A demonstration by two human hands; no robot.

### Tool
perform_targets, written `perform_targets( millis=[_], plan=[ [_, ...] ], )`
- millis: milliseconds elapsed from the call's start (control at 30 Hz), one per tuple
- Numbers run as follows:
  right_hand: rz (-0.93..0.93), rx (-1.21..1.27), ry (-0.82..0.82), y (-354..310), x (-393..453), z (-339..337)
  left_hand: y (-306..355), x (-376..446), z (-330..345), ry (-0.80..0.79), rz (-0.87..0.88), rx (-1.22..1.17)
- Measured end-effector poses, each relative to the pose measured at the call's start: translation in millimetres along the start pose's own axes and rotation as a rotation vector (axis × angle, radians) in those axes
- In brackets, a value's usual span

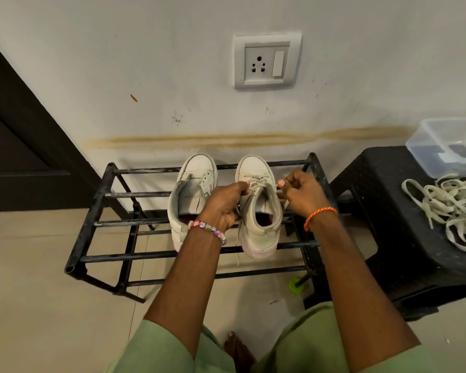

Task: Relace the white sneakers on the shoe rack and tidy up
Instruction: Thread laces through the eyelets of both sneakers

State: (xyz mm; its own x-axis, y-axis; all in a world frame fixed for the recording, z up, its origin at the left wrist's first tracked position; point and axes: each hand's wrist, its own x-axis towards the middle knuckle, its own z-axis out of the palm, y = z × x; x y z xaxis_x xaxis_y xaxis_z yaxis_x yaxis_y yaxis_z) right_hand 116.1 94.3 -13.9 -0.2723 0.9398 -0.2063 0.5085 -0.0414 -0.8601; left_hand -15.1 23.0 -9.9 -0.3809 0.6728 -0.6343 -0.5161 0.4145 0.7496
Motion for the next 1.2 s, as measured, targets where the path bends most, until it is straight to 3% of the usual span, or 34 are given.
perform_targets(
  millis=[233, 433, 600, 767, 1067, 1200],
  plan=[
    [0.129, -0.167, -0.041, -27.7, -20.4, 2.4, 27.8, -38.1, 0.2, 0.047, 0.074, 0.394],
    [0.179, 0.137, -0.2, -120.6, -31.3, -43.8, 95.2, -84.8, 3.8, -0.009, 0.165, 0.596],
    [0.049, 0.186, -0.279, -207.5, -60.5, -100.3, 170.3, -149.2, 22.6, -0.158, 0.257, 0.437],
    [-0.049, 0.087, -0.274, -268.4, -87.3, -141.3, 219.9, -211.7, 47.7, -0.246, 0.331, 0.49],
    [-0.163, -0.047, -0.108, -305.8, -114.2, -169.2, 236.2, -247.2, 69.9, -0.293, 0.223, 0.407],
    [-0.339, -0.321, -0.071, -317.0, -129.3, -162.4, 231.8, -246.8, 74.5, -0.361, 0.174, 0.36]
  ],
)
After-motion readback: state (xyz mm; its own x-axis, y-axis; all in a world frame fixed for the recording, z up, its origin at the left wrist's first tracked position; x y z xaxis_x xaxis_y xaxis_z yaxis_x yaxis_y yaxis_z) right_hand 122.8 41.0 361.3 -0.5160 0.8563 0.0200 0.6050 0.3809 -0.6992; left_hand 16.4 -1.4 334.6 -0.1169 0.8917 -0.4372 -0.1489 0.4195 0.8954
